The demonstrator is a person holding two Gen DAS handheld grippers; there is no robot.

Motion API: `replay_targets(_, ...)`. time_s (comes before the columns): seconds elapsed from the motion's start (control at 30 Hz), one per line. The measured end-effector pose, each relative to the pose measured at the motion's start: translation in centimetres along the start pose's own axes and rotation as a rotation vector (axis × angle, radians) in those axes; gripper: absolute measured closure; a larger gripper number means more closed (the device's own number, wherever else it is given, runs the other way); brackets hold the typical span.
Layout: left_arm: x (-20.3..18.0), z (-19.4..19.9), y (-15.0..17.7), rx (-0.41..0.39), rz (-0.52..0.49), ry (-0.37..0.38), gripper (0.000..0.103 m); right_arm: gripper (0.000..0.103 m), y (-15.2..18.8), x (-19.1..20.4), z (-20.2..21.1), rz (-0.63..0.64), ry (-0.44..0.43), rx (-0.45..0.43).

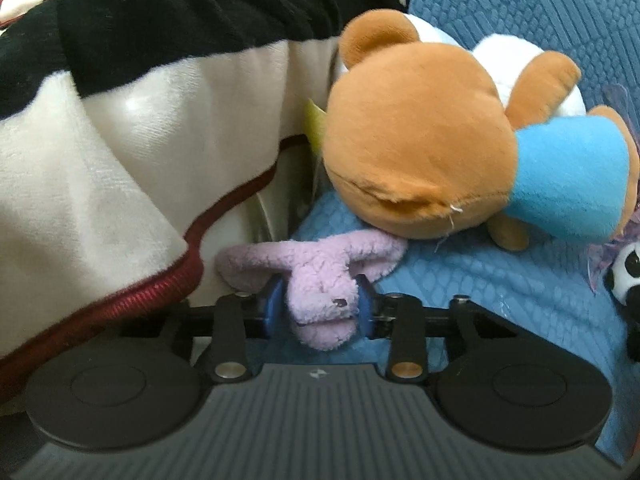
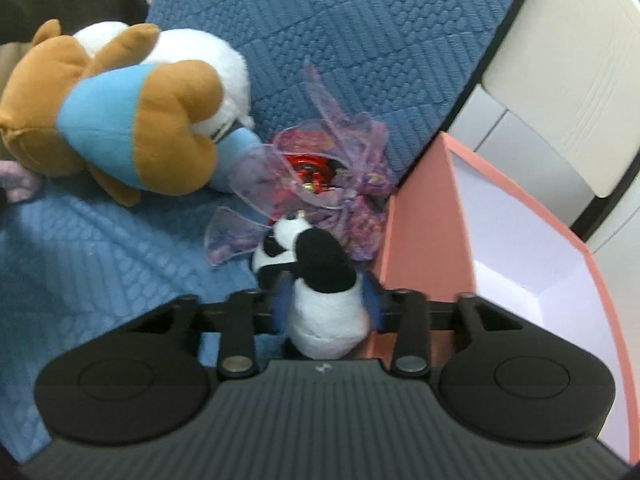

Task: Organize objects
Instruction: 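Grasp the pink bunny with the left tool while the right tool grasps the panda, then lift the bunny with the left tool while the right tool carries the panda to the box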

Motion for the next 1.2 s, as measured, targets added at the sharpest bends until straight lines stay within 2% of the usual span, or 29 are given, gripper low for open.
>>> replay_targets(0.13,0.1,0.4,0.2,-0.01,0.013,0.024,0.067,0.07,0.1,-0.1,0.8,-0.014,-0.007,-0.011)
replay_targets(0.3,-0.1,1.9,1.0,-0.008,0.008,0.108,0.067,0.07,0.5,0.0,3.1,-0.055,-0.057,-0.028)
replay_targets(0.57,-1.7,4.5,3.9,0.019,-0.043,0.266,0.067,0.07,2.8,1.2,7.2,-0.217,-0.205,0.02)
replay_targets(0.7,-2.1,5.5,5.4,0.052,-0.075,0.326,0.067,0.066,2.9,2.3,8.2,-0.201,-0.258,0.012)
replay_targets(0.8,-2.4,5.5,6.2,0.075,-0.097,0.34,0.067,0.055,2.7,2.5,8.0,-0.177,-0.278,0.004)
replay_targets(0.87,-2.4,5.2,6.4,0.097,-0.099,0.347,0.067,0.039,2.8,2.5,7.3,-0.161,-0.279,0.008)
replay_targets(0.93,-2.1,5.0,6.5,0.12,-0.085,0.357,0.066,0.033,2.8,2.6,6.4,-0.131,-0.254,0.024)
replay_targets(1.03,-1.9,4.3,6.3,0.159,-0.063,0.385,0.058,0.033,3.0,2.8,5.1,-0.101,-0.204,0.044)
replay_targets(1.2,-2.0,4.2,5.8,0.159,-0.064,0.401,0.058,0.033,3.2,3.2,3.3,-0.081,-0.2,0.062)
Point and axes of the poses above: each gripper's, at about its wrist camera, not at the fingertips, and z roughly against the way its jaws point, x to its left, y to its underside, the point moved 3 cm from there along -z, roughly the way its jaws point, and after that the axes turned 9 degrees about z, right-handed, at the moved point
